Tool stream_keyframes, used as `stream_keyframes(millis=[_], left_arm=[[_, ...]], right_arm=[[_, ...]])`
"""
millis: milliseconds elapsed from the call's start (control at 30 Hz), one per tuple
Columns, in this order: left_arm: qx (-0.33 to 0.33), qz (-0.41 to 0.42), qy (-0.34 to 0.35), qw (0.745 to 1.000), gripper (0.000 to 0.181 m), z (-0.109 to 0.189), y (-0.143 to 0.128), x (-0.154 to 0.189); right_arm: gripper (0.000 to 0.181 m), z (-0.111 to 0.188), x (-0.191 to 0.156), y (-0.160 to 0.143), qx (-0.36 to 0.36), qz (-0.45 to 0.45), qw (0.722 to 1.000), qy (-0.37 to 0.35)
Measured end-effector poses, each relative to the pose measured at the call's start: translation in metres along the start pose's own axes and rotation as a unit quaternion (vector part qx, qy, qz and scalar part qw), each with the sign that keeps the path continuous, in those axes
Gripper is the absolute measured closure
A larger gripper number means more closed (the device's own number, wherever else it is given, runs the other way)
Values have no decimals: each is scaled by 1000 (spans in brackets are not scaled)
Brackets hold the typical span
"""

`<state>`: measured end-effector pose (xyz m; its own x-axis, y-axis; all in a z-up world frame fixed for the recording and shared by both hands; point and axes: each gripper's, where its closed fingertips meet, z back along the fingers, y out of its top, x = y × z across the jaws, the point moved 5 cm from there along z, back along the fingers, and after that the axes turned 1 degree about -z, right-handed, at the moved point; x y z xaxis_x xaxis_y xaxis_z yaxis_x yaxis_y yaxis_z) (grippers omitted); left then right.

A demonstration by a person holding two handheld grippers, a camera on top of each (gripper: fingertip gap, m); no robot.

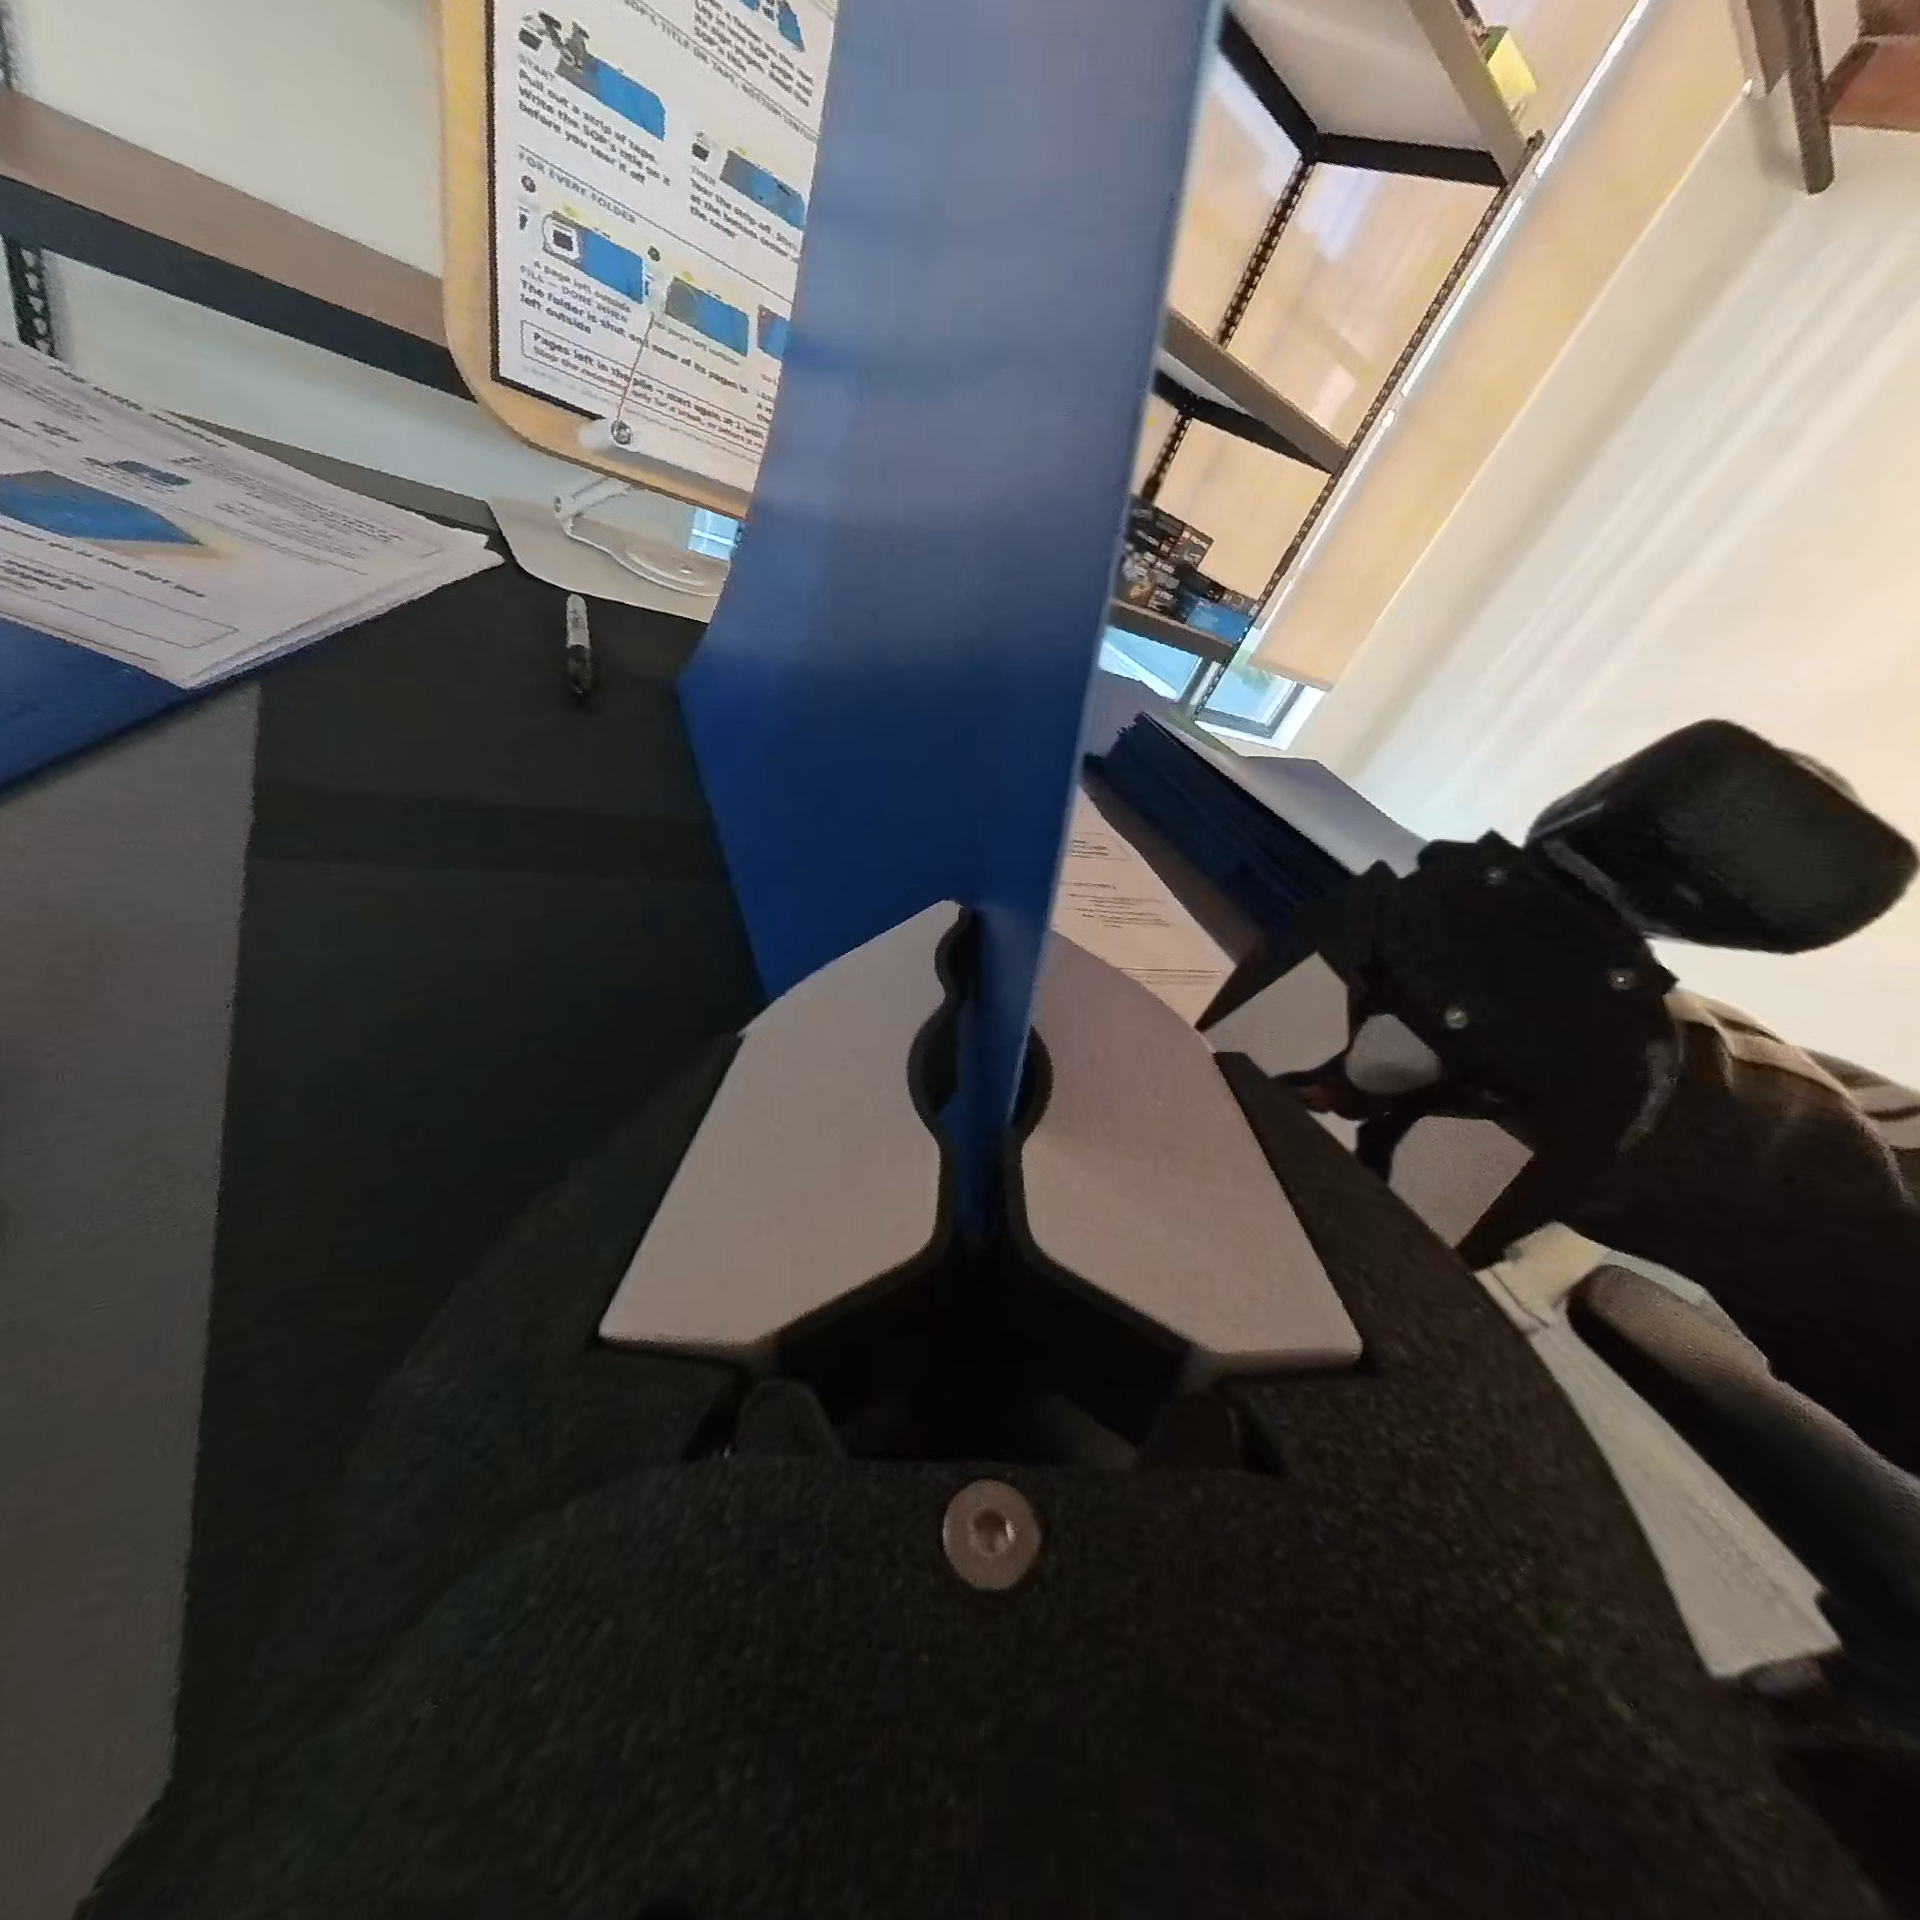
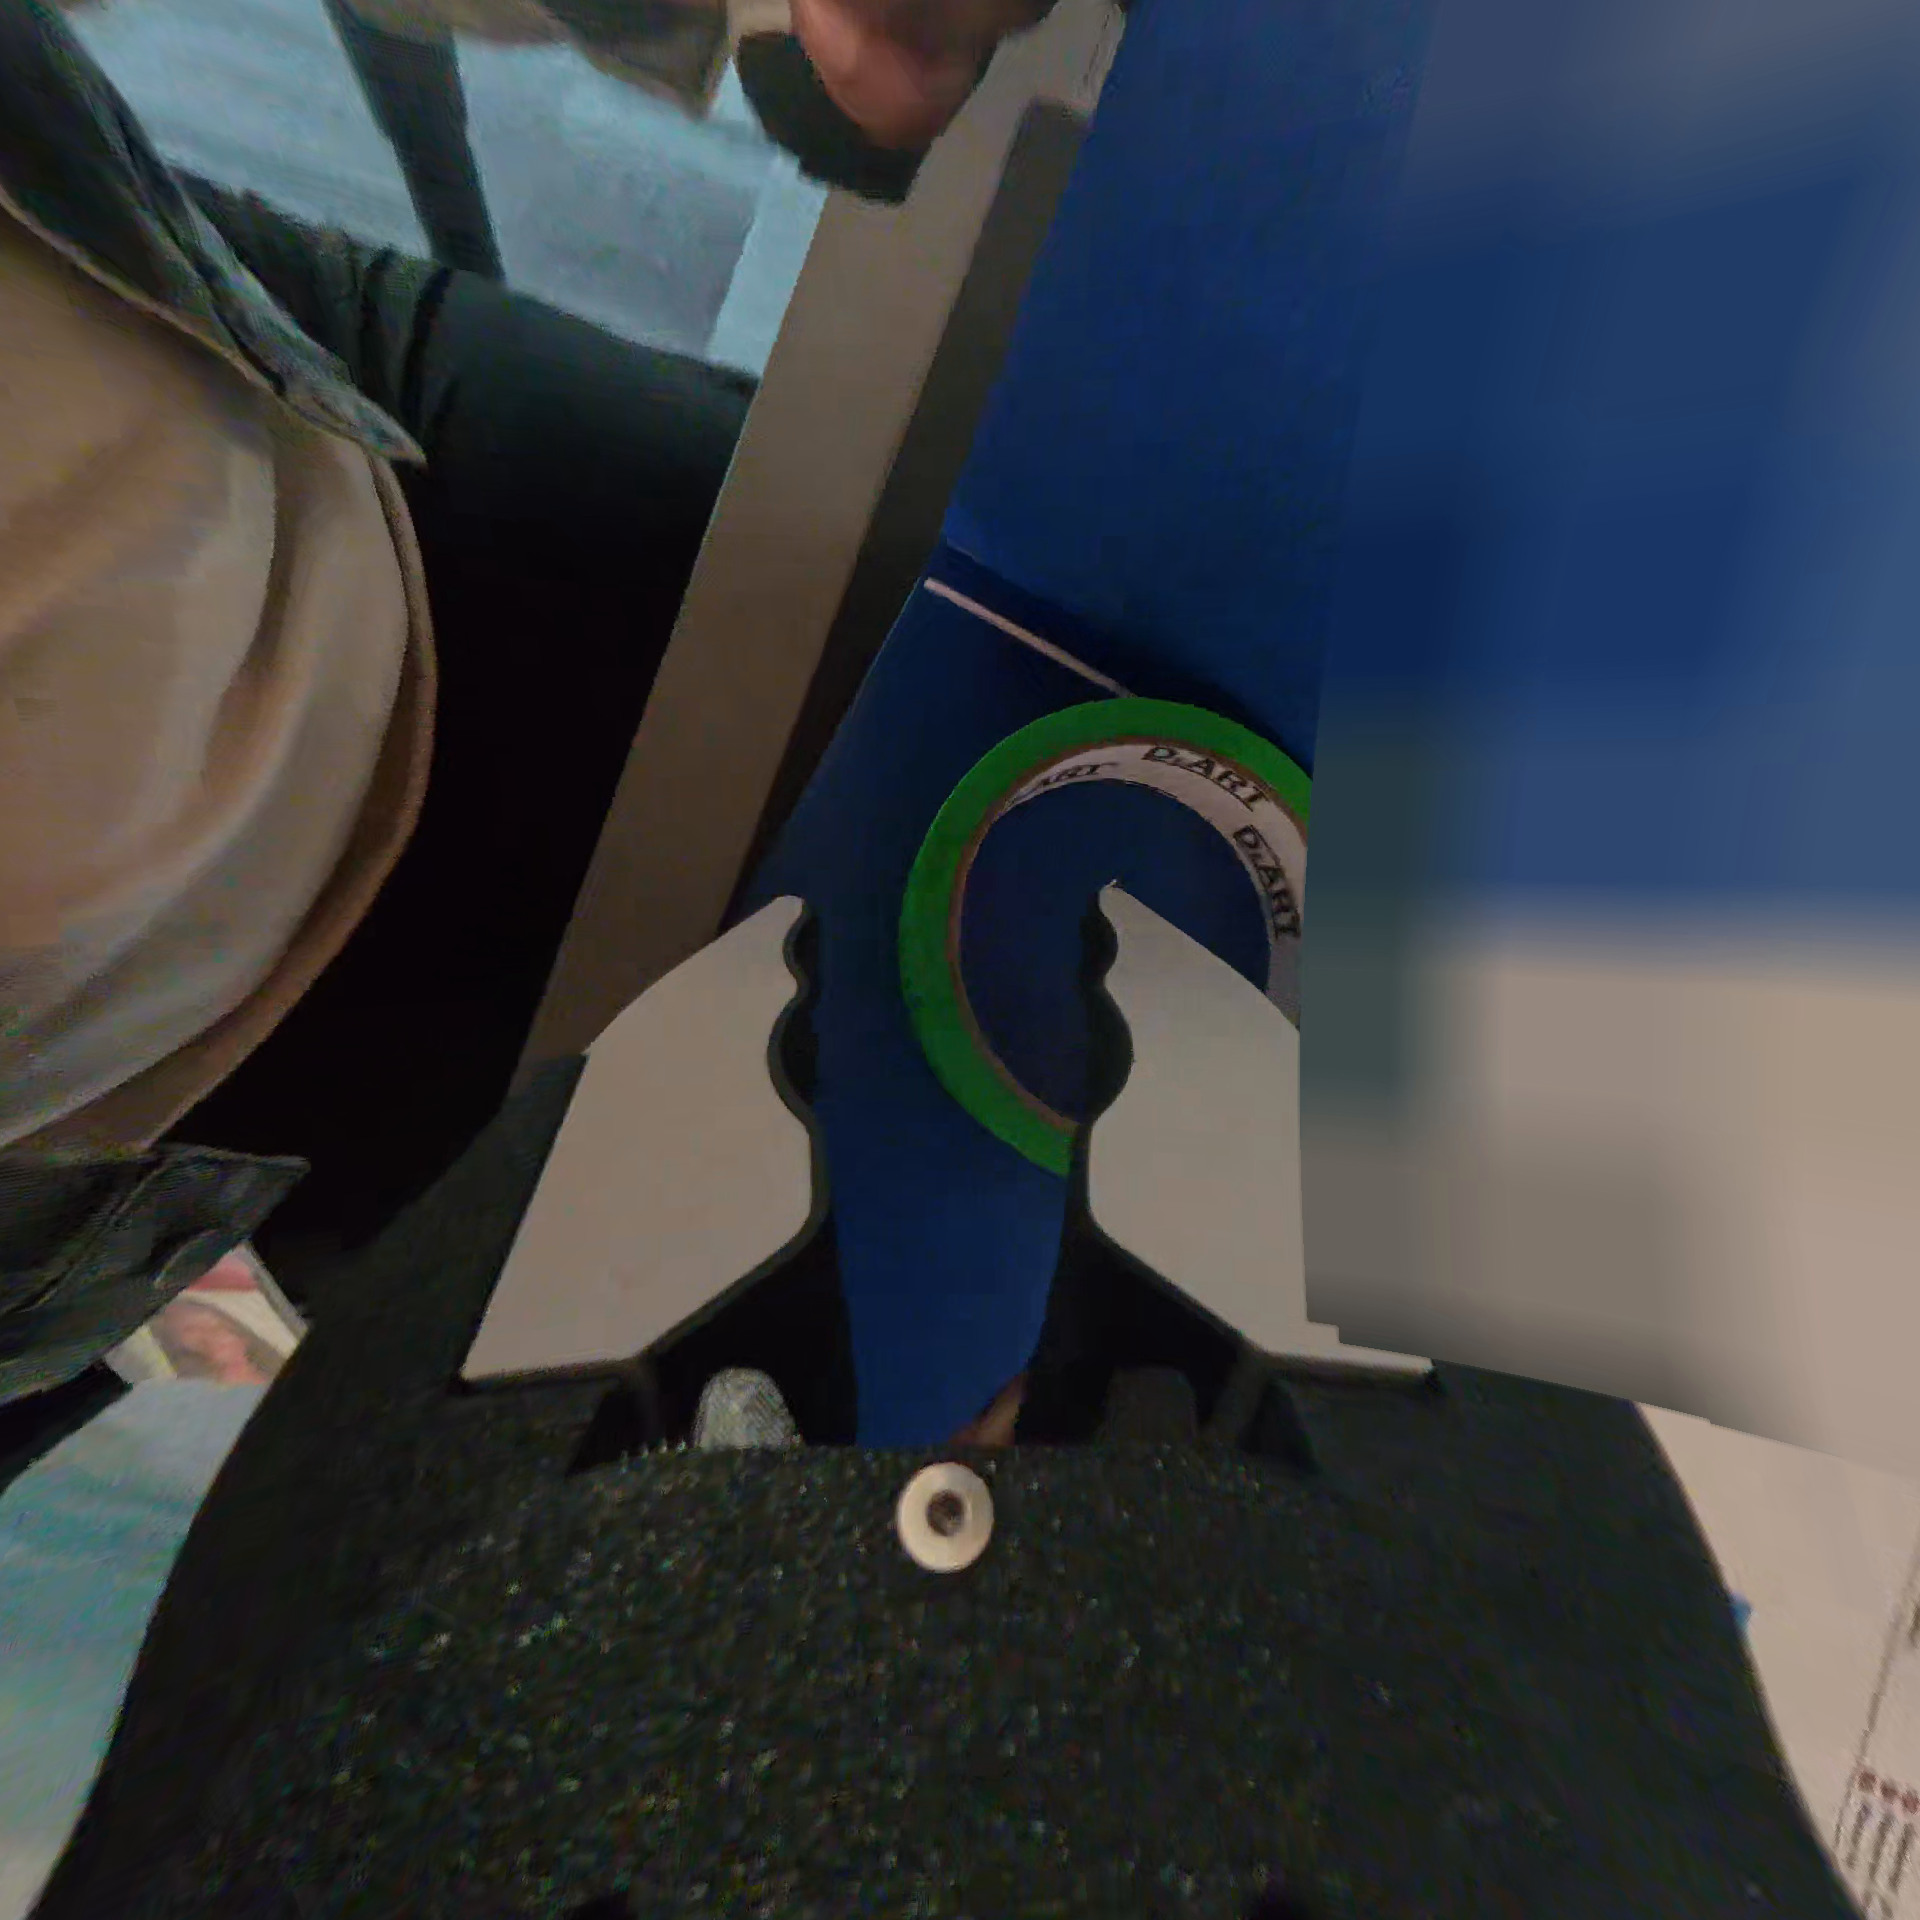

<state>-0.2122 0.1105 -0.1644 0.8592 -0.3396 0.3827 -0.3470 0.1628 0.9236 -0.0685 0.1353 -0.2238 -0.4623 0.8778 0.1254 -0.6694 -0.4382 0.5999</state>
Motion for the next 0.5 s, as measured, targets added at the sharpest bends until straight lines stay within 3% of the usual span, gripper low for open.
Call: stream_keyframes(millis=[33,133,233,367,500], left_arm=[[0,-11,4,1000,179,1,0,0],[1,-34,8,999,179,2,0,3],[4,-77,18,997,179,4,-1,8],[-5,-158,28,987,179,2,-5,25],[-35,-296,39,954,179,-8,-16,59]], right_arm=[[141,-8,0,-2,-20,7,1000,8],[154,-21,-6,-11,-44,40,998,5],[166,-1,-18,-12,-8,48,998,-46],[171,70,-43,-13,107,-6,983,-150],[171,152,-76,-33,198,-79,944,-252]])
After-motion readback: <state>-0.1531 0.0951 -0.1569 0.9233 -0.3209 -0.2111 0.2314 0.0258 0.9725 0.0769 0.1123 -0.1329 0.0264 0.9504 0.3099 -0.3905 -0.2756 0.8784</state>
